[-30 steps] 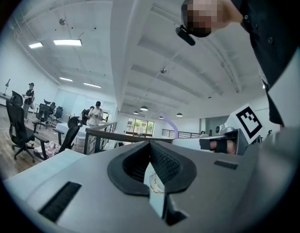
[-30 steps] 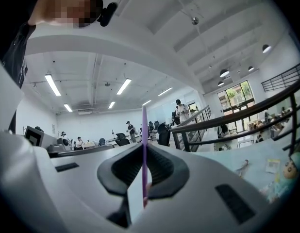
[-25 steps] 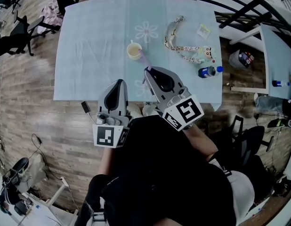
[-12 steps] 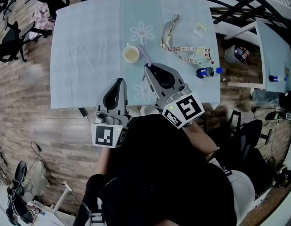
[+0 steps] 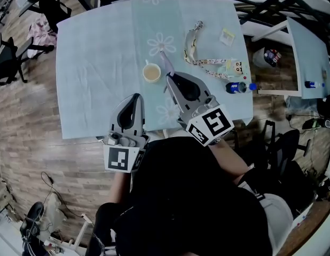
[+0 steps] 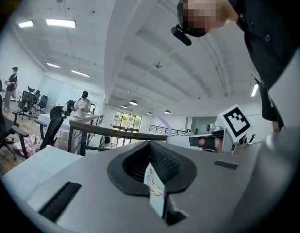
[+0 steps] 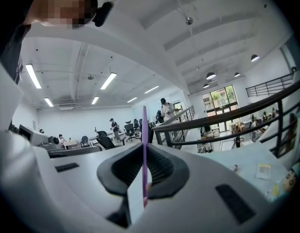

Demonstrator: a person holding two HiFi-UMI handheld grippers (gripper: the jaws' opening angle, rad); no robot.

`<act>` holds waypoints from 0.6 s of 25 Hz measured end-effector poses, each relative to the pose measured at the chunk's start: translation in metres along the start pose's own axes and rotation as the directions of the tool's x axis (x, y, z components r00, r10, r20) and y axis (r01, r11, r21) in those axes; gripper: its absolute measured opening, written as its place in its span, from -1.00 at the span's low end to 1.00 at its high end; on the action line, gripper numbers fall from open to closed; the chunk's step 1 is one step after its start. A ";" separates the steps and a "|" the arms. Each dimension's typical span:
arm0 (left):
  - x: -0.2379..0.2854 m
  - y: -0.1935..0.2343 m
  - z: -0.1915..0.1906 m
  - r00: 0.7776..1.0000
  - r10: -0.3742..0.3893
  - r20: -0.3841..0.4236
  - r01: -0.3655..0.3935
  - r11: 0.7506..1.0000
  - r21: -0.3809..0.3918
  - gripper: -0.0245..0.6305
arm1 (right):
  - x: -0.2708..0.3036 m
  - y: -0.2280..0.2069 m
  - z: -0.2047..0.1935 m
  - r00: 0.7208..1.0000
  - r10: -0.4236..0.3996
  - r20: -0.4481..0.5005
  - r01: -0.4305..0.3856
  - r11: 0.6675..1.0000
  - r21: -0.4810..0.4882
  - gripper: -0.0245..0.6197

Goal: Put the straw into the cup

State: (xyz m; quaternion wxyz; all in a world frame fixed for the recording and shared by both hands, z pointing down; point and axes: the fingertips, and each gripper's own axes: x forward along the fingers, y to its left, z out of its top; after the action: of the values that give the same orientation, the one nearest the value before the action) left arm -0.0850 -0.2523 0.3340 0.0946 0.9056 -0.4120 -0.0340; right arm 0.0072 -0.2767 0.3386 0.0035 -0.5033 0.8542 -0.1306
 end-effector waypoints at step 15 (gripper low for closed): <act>0.025 0.050 -0.020 0.997 -0.023 -0.075 0.019 0.999 -0.041 -0.88 | 0.064 -0.023 -0.019 0.998 -0.057 -0.036 0.058 0.998 0.019 -0.84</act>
State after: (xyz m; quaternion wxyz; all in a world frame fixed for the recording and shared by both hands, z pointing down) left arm -0.1023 -0.3004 0.3641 0.1281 0.9084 -0.3978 -0.0089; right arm -0.0077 -0.3381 0.3698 -0.0103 -0.5251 0.8380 -0.1480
